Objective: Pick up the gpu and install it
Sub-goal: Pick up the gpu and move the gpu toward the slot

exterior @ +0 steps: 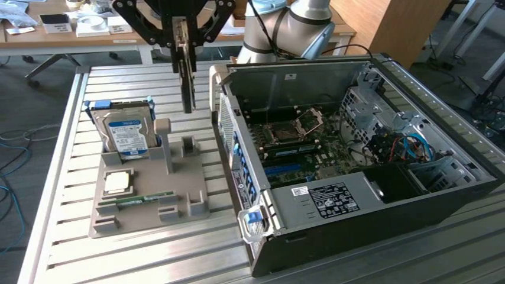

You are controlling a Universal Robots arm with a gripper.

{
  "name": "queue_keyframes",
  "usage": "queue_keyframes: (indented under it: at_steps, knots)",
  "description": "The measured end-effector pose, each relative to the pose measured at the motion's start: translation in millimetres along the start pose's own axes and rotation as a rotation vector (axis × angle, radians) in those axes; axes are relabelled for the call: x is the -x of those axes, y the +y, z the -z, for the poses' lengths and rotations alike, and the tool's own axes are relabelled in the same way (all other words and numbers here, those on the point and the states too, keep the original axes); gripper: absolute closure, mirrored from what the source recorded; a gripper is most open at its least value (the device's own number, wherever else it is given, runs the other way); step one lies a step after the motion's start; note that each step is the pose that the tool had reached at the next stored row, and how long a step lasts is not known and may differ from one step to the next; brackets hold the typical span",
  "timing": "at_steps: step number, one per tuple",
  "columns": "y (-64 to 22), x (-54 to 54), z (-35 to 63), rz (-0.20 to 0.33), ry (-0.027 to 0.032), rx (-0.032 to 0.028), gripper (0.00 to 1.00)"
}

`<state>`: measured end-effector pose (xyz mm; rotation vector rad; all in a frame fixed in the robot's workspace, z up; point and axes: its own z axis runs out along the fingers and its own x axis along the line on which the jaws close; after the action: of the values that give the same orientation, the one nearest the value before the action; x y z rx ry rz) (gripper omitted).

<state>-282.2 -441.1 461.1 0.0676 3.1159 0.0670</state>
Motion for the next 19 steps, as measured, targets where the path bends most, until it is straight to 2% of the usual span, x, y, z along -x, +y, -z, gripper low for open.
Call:
queue_keyframes:
  at_steps: [10,19]
  knots:
    - [0.5,12.7,-0.4,0.0,-0.0001,0.0001,0.73]
    - [1.4,31.7,-0.9,0.0,-0.0001,0.0001,0.73]
